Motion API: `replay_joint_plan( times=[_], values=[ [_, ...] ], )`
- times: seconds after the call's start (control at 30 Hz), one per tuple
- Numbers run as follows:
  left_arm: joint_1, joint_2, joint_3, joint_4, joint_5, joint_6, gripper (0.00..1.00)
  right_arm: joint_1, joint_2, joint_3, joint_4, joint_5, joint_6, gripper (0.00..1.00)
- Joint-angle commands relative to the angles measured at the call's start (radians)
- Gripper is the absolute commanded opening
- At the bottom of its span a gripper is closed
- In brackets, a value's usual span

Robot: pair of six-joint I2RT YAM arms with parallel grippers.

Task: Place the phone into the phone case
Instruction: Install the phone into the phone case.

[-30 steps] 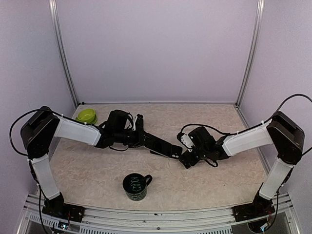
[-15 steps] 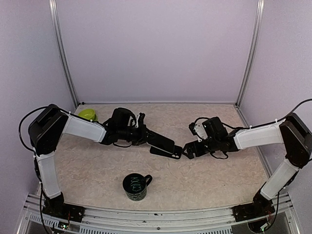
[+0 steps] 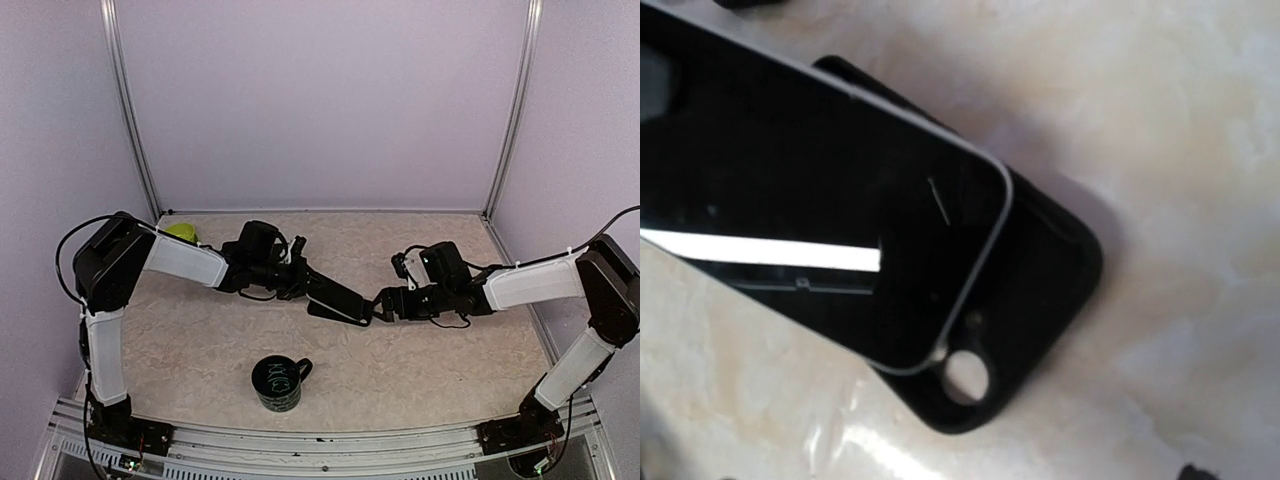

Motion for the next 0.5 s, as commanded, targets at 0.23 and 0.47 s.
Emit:
replay_joint_plan(
  times=[0.23,0.47],
  values=[
    [0.017,0.027,0.063,-0.019,0.115,-0.016,0.0,-0.005,0.078,0.011,0.096,-0.061,0.085,0.92],
    [0.018,0.064,0.07,-0.016,0.141,-0.039,0.0,0.004,0.129,0.02,0.147,-0.088,0.114,0.92]
  ],
)
